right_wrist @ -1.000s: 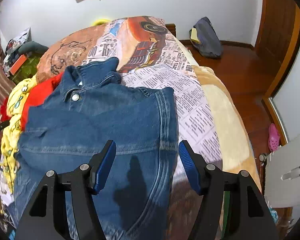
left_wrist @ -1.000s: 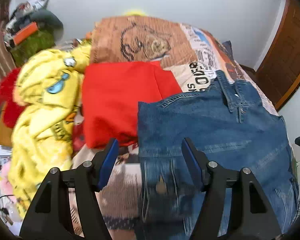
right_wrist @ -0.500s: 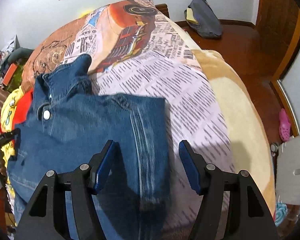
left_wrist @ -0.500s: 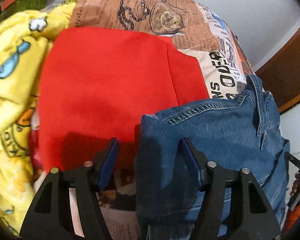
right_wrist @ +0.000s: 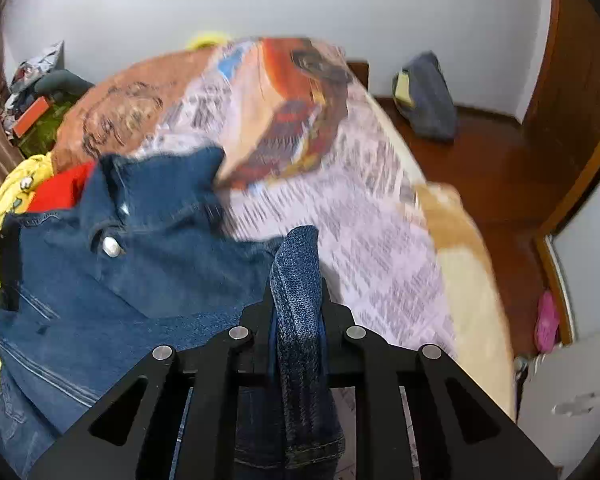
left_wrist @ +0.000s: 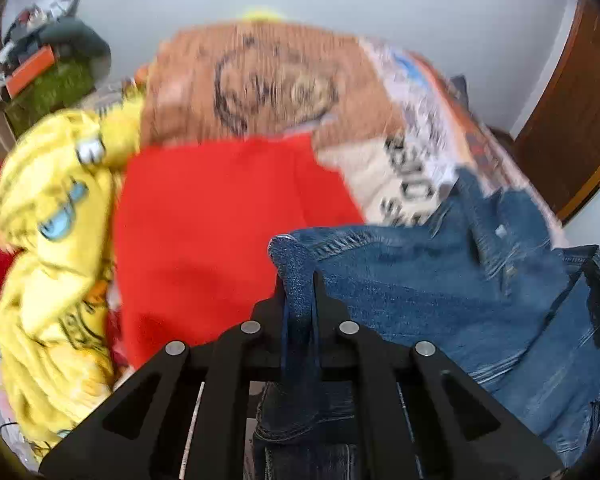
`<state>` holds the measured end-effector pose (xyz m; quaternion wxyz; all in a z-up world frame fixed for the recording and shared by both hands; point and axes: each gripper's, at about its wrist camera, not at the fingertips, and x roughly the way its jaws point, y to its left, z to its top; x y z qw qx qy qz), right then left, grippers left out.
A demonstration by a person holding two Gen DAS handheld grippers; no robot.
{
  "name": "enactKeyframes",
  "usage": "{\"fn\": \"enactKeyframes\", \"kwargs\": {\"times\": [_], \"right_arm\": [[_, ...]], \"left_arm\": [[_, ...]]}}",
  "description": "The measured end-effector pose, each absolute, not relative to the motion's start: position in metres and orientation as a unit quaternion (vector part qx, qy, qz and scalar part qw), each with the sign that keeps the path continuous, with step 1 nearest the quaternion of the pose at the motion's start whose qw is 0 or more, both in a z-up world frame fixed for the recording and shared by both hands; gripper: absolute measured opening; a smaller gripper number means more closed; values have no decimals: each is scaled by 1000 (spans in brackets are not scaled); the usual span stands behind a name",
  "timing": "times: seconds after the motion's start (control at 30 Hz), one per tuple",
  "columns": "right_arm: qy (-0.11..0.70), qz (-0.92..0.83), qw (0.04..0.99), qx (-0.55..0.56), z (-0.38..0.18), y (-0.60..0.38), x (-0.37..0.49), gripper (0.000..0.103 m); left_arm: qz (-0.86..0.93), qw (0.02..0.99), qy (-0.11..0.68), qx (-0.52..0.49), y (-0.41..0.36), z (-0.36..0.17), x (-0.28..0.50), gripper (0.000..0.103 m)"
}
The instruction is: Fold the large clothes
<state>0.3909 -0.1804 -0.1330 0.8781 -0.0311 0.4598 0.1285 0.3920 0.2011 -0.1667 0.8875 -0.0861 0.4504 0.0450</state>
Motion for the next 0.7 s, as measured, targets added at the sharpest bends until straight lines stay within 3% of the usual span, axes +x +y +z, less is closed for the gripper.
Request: {"fn": "enactKeyframes", "kwargs": {"times": [0.2, 0.37, 0.5, 0.7], "right_arm": [[411, 153, 898, -44, -88, -161, 403, 13], [378, 174, 907, -60, -62, -132, 426, 12], [372, 174, 909, -79, -67, -109, 448, 12], [423, 144, 891, -86, -118, -96, 495, 13]], "left_arm": [[55, 921, 381, -69, 199, -101, 379, 7], [74, 928, 361, -55, 207, -82, 390, 8], [104, 919, 374, -63, 230, -100, 410, 8], [136, 883, 439, -99, 272, -166, 442, 8]]}}
